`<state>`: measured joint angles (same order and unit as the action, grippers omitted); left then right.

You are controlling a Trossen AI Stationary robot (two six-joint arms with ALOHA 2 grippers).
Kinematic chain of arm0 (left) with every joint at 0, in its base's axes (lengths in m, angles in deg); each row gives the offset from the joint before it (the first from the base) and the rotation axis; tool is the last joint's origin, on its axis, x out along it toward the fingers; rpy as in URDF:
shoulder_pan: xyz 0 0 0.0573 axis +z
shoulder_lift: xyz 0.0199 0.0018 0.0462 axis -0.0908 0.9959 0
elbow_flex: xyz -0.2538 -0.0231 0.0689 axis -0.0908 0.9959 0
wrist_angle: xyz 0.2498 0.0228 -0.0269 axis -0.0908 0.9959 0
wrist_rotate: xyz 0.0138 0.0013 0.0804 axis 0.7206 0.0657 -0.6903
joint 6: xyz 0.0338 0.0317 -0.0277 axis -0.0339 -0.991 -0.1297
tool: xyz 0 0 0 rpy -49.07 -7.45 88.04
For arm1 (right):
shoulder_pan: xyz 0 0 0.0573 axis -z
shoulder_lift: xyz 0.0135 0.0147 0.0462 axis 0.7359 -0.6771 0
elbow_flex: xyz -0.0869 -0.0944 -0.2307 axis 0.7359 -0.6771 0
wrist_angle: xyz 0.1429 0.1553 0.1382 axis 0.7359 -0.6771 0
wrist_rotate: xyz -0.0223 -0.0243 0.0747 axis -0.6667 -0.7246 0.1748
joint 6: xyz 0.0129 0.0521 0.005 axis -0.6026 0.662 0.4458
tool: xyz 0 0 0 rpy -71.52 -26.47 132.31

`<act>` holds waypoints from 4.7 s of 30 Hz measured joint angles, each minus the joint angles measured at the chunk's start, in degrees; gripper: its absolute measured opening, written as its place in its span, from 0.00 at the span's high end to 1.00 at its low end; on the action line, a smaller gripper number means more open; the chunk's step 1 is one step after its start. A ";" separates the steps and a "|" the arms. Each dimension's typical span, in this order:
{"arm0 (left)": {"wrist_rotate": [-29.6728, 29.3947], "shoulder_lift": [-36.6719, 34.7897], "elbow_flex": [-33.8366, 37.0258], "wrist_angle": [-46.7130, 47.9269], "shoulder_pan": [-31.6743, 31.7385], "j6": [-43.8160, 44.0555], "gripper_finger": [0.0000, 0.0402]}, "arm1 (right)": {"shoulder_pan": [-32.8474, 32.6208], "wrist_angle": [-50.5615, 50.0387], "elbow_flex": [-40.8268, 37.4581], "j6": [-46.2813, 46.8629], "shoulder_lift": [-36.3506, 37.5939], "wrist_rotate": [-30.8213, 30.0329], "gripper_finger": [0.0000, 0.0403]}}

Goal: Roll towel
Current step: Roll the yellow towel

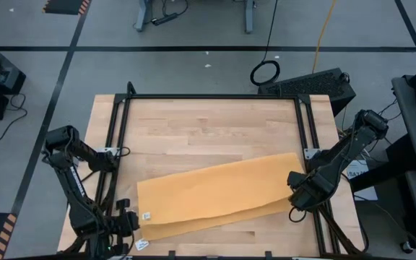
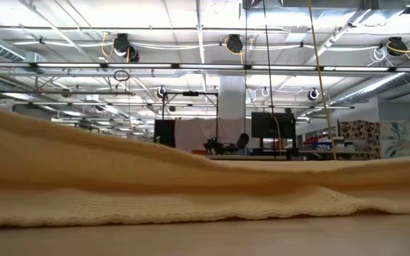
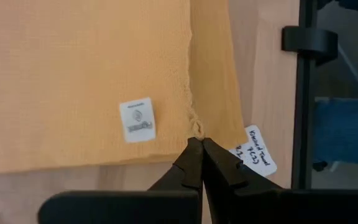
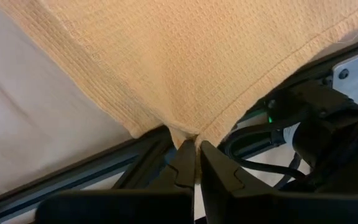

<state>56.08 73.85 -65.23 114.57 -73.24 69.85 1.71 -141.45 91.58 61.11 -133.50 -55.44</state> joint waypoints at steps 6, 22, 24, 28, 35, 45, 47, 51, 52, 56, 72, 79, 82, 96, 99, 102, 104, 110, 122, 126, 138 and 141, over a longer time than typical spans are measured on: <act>1.28 1.82 0.00 -5.43 0.00 0.18 0.92 | 0.02 0.00 0.00 -0.05 0.02 -0.02 1.00; -13.99 1.73 3.32 -2.47 2.13 1.55 0.69 | 0.04 1.41 0.00 -0.07 0.04 0.29 1.00; -14.22 1.73 5.33 -4.71 3.26 1.57 0.69 | 0.03 1.46 0.00 0.10 0.04 2.12 1.00; -11.63 1.77 9.92 -15.69 4.00 1.15 0.69 | -0.57 1.66 0.00 1.94 -0.09 4.04 1.00; -10.46 4.78 13.25 -28.76 2.64 0.84 0.69 | -2.32 4.81 0.00 3.02 -2.86 3.44 1.00; -7.61 8.53 12.63 -31.91 -0.06 1.29 0.69 | -2.89 5.71 0.00 3.91 -4.31 3.28 1.00; -6.33 9.01 12.34 -31.91 -0.51 1.17 0.69 | -2.89 5.67 0.00 4.09 -4.31 3.18 1.00; -5.54 10.13 12.15 -31.45 -1.11 1.53 0.69 | -2.89 5.88 0.00 4.37 -4.31 2.78 1.00; -5.55 10.53 12.15 -31.30 -1.11 1.53 0.69 | -2.89 5.90 0.00 4.51 -4.31 2.77 1.00; -4.75 11.93 11.99 -29.92 -0.69 1.62 0.70 | -2.89 5.95 0.00 4.55 -4.31 2.75 1.00; 2.55 6.47 12.27 -8.36 -4.76 8.06 0.91 | -2.93 23.48 0.00 12.30 -4.31 -0.17 1.00; 2.54 0.56 12.26 -5.87 -6.66 9.65 0.70 | -3.17 27.61 0.00 15.16 -6.10 -2.08 1.00; 1.99 -0.16 12.20 -6.05 -7.21 9.62 0.66 | -3.22 27.54 0.00 14.94 -7.51 -1.95 1.00; 4.44 5.27 12.18 -3.71 -7.80 7.71 0.66 | -5.58 27.77 0.00 14.95 -11.93 -1.91 1.00; 5.02 5.20 12.17 -3.69 -7.78 7.58 0.66 | -6.22 27.81 0.00 15.30 -12.01 -1.93 1.00; 6.03 5.14 12.17 -3.71 -7.78 7.56 0.66 | -6.82 27.78 0.00 16.32 -12.02 -2.14 1.00; 6.43 5.14 12.17 -3.77 -7.78 7.55 0.69 | -7.24 27.77 0.00 16.59 -12.02 -2.83 1.00; 6.08 5.14 12.17 -4.02 -7.76 7.54 0.92 | -7.92 27.76 0.00 16.52 -12.02 -4.74 1.00; 5.95 2.50 12.13 -2.25 -7.76 9.66 0.98 | -8.09 27.30 0.01 18.09 -12.00 -6.25 1.00; 6.01 0.71 12.09 -0.88 -7.76 11.78 0.93 | -8.09 27.33 0.00 18.05 -12.00 -6.29 1.00; 2.92 -1.86 2.10 9.84 -8.14 10.21 0.99 | -8.69 27.34 6.69 20.17 -11.96 -12.61 1.00; 1.11 -1.86 -1.05 12.09 -8.90 9.68 0.99 | -9.90 27.13 8.49 23.13 -11.96 -12.69 1.00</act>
<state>57.19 71.99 -66.28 126.66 -82.14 79.54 -8.18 -114.32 100.07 84.24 -145.45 -68.13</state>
